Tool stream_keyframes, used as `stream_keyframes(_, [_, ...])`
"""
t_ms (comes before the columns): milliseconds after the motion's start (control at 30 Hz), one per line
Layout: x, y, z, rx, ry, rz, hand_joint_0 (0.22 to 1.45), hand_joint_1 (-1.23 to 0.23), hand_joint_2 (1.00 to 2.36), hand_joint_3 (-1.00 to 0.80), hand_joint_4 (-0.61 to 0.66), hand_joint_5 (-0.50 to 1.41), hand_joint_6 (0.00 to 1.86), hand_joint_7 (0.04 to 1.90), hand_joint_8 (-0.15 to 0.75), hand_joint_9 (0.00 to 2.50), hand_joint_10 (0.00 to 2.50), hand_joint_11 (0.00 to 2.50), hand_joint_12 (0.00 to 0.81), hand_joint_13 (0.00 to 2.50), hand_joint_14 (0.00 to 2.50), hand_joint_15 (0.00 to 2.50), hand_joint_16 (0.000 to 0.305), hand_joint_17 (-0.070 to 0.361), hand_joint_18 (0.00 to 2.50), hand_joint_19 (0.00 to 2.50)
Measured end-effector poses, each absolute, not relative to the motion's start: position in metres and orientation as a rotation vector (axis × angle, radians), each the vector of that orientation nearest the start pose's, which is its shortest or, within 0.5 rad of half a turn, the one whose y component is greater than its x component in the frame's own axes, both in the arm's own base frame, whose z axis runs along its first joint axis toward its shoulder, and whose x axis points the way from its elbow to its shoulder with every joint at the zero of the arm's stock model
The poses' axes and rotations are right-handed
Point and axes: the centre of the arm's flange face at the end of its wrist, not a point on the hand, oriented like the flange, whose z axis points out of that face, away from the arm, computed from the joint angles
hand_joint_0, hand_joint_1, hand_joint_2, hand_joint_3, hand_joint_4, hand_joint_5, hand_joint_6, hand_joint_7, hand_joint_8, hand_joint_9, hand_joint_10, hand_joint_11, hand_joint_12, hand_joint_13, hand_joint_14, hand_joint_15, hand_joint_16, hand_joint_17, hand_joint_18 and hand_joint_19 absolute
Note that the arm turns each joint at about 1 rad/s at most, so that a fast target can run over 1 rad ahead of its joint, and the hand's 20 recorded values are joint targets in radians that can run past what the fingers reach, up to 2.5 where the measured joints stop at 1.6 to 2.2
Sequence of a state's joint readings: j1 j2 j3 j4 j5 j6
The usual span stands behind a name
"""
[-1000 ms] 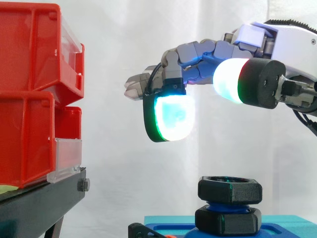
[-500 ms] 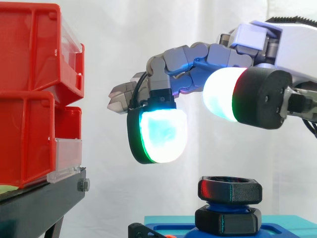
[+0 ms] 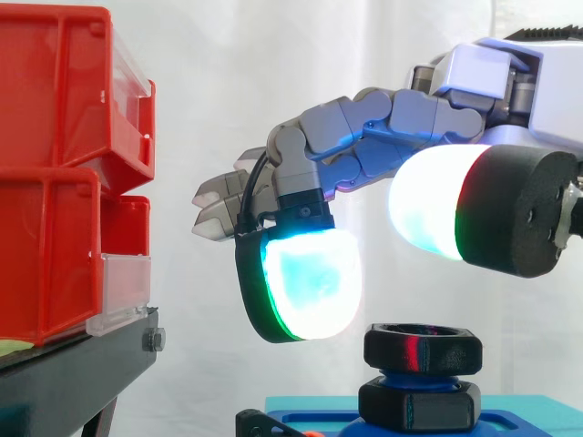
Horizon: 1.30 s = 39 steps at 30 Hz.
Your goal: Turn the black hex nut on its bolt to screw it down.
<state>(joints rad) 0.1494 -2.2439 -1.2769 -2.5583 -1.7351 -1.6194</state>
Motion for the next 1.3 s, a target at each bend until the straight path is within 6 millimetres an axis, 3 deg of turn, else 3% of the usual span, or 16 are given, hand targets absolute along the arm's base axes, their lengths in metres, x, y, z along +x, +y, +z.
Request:
stream_keyframes(967, [0.751, -0.029, 0.267, -0.269, 1.380, 0.173, 0.53, -0.20, 1.00, -0.50, 0.26, -0.05, 0.58, 1.35, 0.286, 0.67, 0.00, 0.00, 0.342, 0.43, 0.00, 0.00, 0.054, 0.121, 0.25, 0.00])
stream_keyframes(1300, [0.748, -0.035, 0.263, -0.270, 1.396, 0.183, 0.53, -0.20, 1.00, -0.50, 0.22, -0.05, 0.65, 1.27, 0.287, 0.68, 0.00, 0.00, 0.340, 0.44, 0.00, 0.00, 0.054, 0.121, 0.25, 0.00])
